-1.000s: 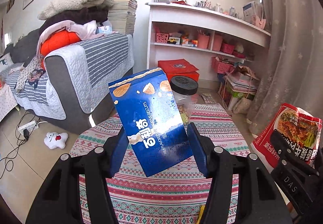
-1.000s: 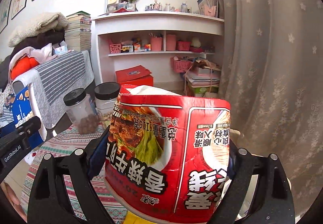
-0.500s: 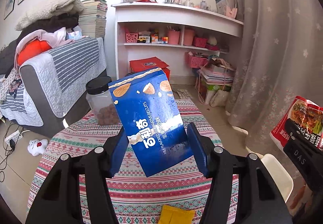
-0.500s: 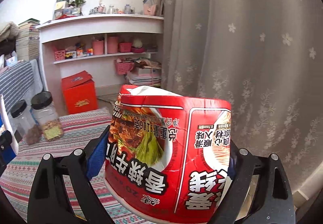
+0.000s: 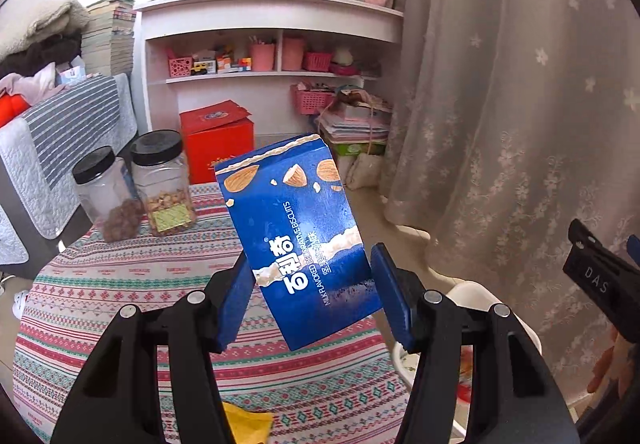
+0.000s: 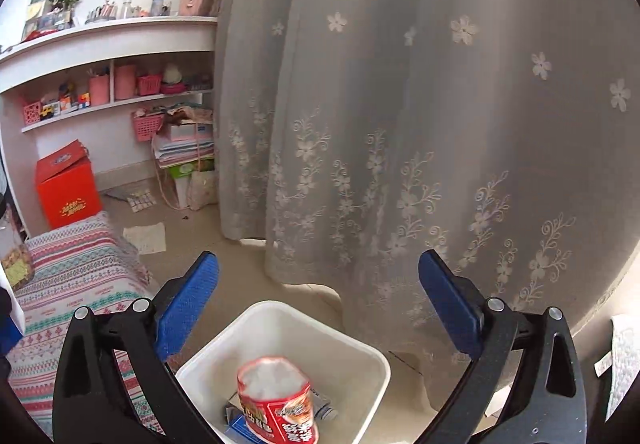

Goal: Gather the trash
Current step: 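Carry the biscuit box and noodle cup to the white bin and release both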

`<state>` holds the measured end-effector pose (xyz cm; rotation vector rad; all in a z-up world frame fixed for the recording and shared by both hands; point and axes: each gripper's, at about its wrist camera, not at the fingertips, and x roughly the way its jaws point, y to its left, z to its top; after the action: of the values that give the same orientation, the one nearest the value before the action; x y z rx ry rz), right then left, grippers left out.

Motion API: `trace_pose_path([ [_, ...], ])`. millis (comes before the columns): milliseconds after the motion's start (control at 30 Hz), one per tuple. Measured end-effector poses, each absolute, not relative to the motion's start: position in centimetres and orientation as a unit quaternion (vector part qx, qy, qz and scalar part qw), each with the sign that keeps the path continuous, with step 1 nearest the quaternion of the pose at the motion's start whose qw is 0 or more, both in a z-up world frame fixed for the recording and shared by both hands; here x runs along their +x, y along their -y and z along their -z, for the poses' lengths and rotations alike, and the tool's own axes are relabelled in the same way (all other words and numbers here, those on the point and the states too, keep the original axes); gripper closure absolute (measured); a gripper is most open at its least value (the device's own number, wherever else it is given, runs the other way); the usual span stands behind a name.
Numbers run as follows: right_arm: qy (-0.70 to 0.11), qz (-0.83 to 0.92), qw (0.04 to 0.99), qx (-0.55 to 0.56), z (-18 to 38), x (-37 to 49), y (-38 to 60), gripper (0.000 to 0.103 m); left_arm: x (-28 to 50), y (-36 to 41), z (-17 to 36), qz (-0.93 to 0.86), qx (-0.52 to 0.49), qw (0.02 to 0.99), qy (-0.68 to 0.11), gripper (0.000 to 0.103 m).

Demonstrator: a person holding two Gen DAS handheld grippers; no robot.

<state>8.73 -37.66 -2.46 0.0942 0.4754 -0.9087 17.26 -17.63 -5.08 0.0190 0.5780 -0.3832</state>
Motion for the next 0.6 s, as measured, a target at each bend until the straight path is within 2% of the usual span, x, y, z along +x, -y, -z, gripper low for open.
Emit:
trace_pose_path([
  [533, -0.206, 0.494, 0.839, 0.101, 1.4, 4.4, 44.5, 0.007, 14.8, 28.8, 6.8, 0.313, 0.019, 0.895, -0.317, 0.045],
  [567, -0.207, 0.495, 0.838, 0.1, 1.4, 4.3, 44.6, 0.007, 14.8, 29.3, 7.0, 0.319, 0.019, 0.891, -0.321, 0.043],
  [600, -0.208, 0.496, 0.837, 0.097, 1.4, 4.3, 44.7, 0.007, 14.7, 29.8, 7.3, 0.324, 0.022, 0.888, -0.326, 0.034],
])
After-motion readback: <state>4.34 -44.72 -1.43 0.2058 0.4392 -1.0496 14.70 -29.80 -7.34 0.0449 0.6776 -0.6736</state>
